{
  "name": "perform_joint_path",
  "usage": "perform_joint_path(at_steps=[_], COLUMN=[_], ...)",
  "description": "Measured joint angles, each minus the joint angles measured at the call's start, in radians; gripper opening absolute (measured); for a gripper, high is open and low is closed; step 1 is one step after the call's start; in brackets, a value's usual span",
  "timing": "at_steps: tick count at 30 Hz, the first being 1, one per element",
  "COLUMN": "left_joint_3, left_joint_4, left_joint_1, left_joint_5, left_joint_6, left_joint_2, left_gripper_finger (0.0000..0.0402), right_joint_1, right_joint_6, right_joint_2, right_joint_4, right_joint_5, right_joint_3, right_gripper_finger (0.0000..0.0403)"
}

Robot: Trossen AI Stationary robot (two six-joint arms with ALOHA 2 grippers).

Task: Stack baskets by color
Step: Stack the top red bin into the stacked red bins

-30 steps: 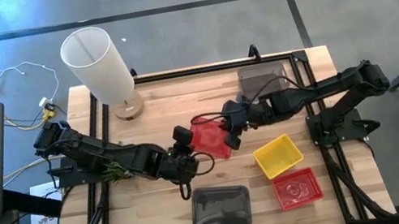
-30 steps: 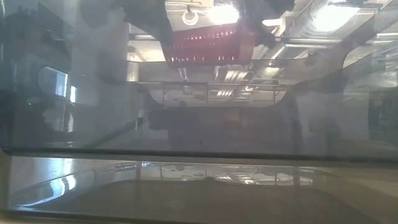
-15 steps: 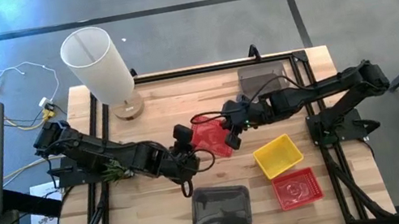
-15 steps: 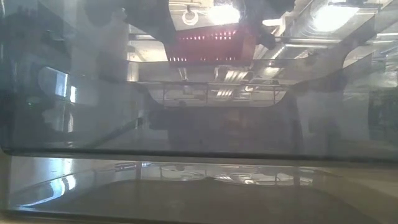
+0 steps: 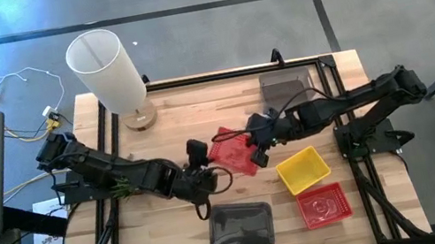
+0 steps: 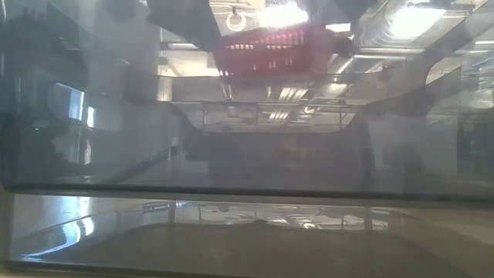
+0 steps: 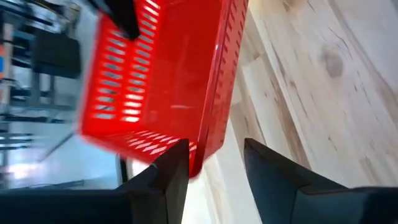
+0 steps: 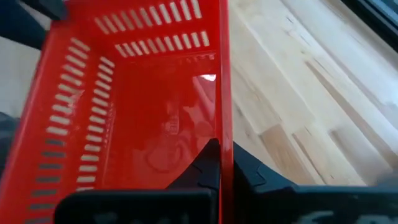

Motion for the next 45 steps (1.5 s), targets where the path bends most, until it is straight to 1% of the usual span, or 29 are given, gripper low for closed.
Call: perform_joint_path(at_steps=[2, 4, 7, 19, 23, 28, 31, 36, 41, 45], left_joint_3=[0.000, 0.000, 0.000, 0.000, 0.000, 0.000, 0.000, 0.000, 0.000, 0.000], left_joint_4=[0.029, 0.044, 0.054, 0.051, 0.051, 0.061, 0.071, 0.085, 0.089, 0.091], left_joint_1=[-0.015, -0.027, -0.040, -0.054, -0.054, -0.054, -0.054, -0.054, -0.054, -0.054], left_joint_5=[-0.038, -0.054, -0.054, -0.049, -0.049, -0.049, -0.049, -0.049, -0.049, -0.048], left_joint_6=[0.009, 0.030, 0.037, -0.041, -0.053, -0.053, -0.056, -0.072, -0.079, -0.084], left_joint_2=[0.000, -0.002, -0.005, -0.005, -0.005, -0.005, -0.005, -0.005, -0.005, -0.005], left_gripper_finger=[0.0134, 0.0130, 0.0128, 0.0127, 0.0127, 0.0127, 0.0127, 0.0127, 0.0127, 0.0127], right_joint_1=[0.013, 0.024, 0.047, 0.188, 0.251, 0.341, 0.398, 0.498, 0.598, 0.676], right_joint_6=[0.022, 0.038, 0.069, 0.168, 0.200, 0.248, 0.270, 0.326, 0.374, 0.469], right_joint_2=[-0.001, -0.002, -0.002, -0.028, -0.074, -0.154, -0.197, -0.272, -0.364, -0.447], right_joint_4=[-0.037, -0.061, -0.118, -0.323, -0.373, -0.441, -0.486, -0.492, -0.466, -0.428], right_joint_5=[0.027, 0.037, 0.050, 0.049, 0.057, 0.130, 0.147, 0.128, 0.066, 0.011], right_joint_3=[0.000, 0.000, 0.000, 0.000, 0.000, 0.000, -0.011, -0.084, -0.175, -0.261], right_gripper_finger=[0.0000, 0.0000, 0.0000, 0.0000, 0.0000, 0.0000, 0.0000, 0.0000, 0.0000, 0.0000])
